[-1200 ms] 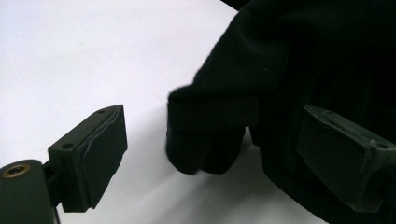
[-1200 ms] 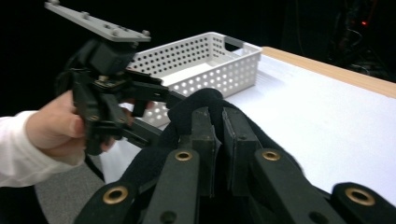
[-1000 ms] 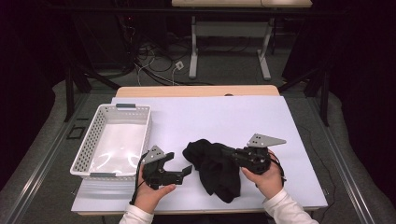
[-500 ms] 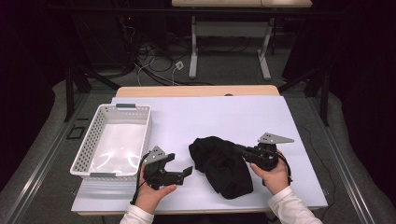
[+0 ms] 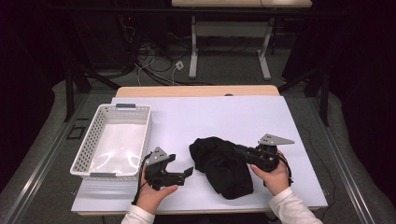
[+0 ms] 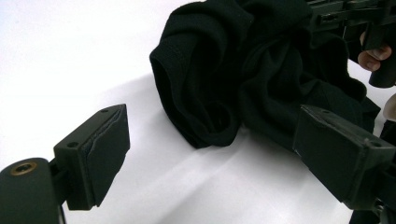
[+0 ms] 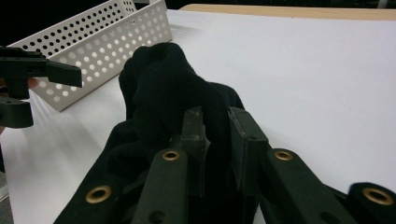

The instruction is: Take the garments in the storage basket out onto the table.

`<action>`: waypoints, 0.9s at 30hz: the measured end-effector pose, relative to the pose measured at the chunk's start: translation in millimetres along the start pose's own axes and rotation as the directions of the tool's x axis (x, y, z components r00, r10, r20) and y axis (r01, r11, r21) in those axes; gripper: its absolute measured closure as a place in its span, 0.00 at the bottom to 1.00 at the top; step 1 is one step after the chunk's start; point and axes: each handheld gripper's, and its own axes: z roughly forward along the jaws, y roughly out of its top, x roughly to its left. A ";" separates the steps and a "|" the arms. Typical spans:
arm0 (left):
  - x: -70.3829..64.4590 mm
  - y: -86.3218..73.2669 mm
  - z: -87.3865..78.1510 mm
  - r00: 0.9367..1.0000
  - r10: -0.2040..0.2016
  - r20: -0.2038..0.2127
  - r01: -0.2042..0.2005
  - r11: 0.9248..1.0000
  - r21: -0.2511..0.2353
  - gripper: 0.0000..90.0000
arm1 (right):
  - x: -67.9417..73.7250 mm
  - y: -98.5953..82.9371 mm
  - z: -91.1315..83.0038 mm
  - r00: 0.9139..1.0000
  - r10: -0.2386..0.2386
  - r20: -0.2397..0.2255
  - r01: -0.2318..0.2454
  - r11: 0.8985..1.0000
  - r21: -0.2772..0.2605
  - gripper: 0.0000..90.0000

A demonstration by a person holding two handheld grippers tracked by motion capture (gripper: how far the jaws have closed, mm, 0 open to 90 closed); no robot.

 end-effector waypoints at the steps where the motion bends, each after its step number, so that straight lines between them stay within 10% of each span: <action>1: 0.0 0.0 0.0 1.000 0.000 0.000 0.000 1.000 0.000 0.13 | 0.0 0.0 0.0 1.000 0.000 0.000 0.000 1.000 0.000 0.85; 27: -0.2 -0.5 0.3 1.000 0.002 0.001 -0.002 1.000 -0.001 0.13 | 36.5 15.8 -10.3 0.984 -0.178 -0.032 0.177 0.984 -0.035 0.58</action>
